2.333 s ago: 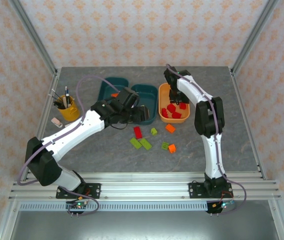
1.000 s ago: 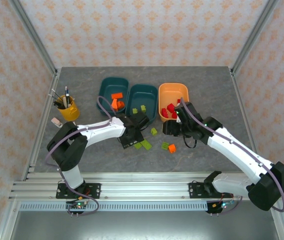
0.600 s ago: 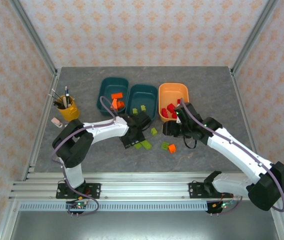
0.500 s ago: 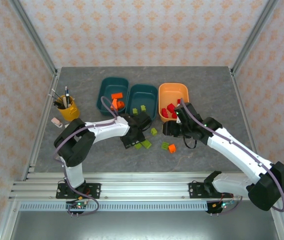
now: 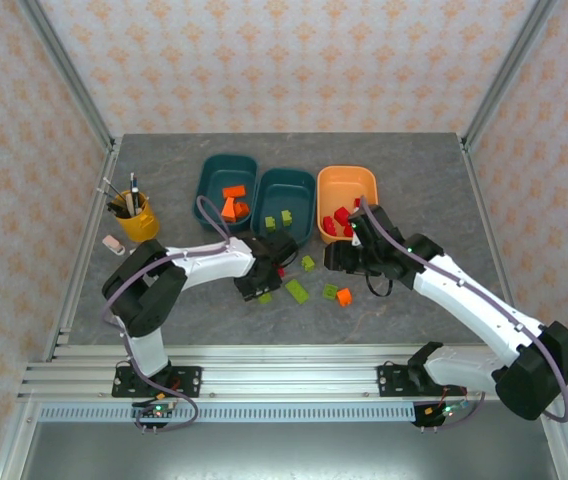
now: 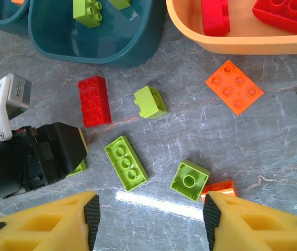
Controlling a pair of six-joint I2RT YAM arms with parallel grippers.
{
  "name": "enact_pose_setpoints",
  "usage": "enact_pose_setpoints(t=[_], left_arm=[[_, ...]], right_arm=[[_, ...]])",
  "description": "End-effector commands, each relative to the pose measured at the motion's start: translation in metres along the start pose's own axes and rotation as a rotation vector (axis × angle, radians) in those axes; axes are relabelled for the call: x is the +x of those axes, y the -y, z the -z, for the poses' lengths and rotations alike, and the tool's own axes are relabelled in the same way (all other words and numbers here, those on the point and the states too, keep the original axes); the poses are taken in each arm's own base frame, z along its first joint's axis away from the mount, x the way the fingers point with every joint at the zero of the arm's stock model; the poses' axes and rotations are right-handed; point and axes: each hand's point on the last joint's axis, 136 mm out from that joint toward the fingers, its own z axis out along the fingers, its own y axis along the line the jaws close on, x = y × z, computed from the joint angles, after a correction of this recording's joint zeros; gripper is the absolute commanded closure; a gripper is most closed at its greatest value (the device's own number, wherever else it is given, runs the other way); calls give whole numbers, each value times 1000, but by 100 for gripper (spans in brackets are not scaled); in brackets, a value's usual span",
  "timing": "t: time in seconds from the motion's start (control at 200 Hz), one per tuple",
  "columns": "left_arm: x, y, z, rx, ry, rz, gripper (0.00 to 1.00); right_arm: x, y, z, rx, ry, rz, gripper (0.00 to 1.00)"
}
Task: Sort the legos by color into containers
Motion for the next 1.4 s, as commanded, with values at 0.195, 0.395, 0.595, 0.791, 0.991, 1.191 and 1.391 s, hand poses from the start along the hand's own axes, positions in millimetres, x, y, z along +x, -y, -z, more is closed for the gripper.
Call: enact_pose_setpoints(t=[0.195, 0.395, 0.595, 0.791, 0.991, 1.191, 1.391], left_arm=[[3, -10, -13, -37, 10, -55, 54], [0, -16, -13, -24, 43, -79, 70], [-15, -26, 31, -15, 119, -102, 72], [-45, -10, 89, 75, 170, -143, 71], [-85, 39, 125, 189, 169, -223, 71], [-115, 107, 112, 221, 133, -386, 71], [-126, 145, 78, 202, 94, -509, 72]], right_arm=[[-6, -29, 6, -146, 4, -6, 43], [-3, -70, 20, -383, -31, -21, 42], [-16, -94, 43, -490, -1, -30, 41], [-47, -88, 60, -422, 109, -49, 41], [-87, -44, 59, -141, 230, -101, 39], [-112, -33, 47, -75, 220, -137, 39], [-114, -18, 38, -25, 183, -230, 40]])
